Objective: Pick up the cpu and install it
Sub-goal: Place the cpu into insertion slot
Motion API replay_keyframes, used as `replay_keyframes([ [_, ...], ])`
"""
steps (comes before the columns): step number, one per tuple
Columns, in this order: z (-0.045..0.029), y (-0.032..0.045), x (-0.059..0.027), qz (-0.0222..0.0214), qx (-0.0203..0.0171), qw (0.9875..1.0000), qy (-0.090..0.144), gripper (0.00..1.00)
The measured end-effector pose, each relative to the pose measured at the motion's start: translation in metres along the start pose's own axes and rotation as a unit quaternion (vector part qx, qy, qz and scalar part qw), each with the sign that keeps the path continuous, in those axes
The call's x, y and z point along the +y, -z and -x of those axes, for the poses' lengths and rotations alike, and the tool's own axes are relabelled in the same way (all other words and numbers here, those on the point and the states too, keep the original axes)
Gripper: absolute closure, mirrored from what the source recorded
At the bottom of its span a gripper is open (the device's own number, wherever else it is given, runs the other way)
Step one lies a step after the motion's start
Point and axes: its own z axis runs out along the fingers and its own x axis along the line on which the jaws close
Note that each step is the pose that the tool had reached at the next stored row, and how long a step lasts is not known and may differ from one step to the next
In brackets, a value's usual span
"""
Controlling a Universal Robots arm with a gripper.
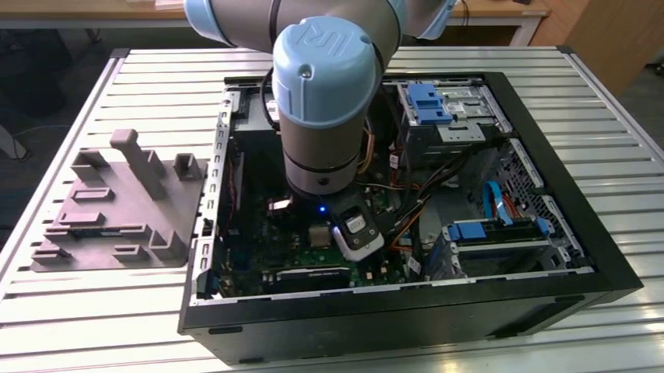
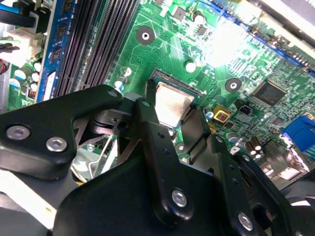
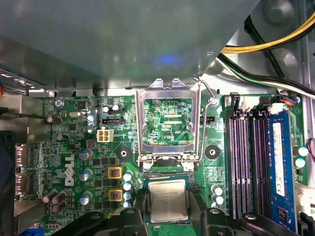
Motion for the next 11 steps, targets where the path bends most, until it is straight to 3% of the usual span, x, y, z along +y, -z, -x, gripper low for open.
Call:
replay_keyframes([
  [2, 0.0, 0.0, 0.0, 0.0, 0.0, 1.0, 0.0, 0.46],
  [11, 0.0001, 0.002, 0.0002, 0.0, 0.0001, 1.0, 0.001, 0.46],
])
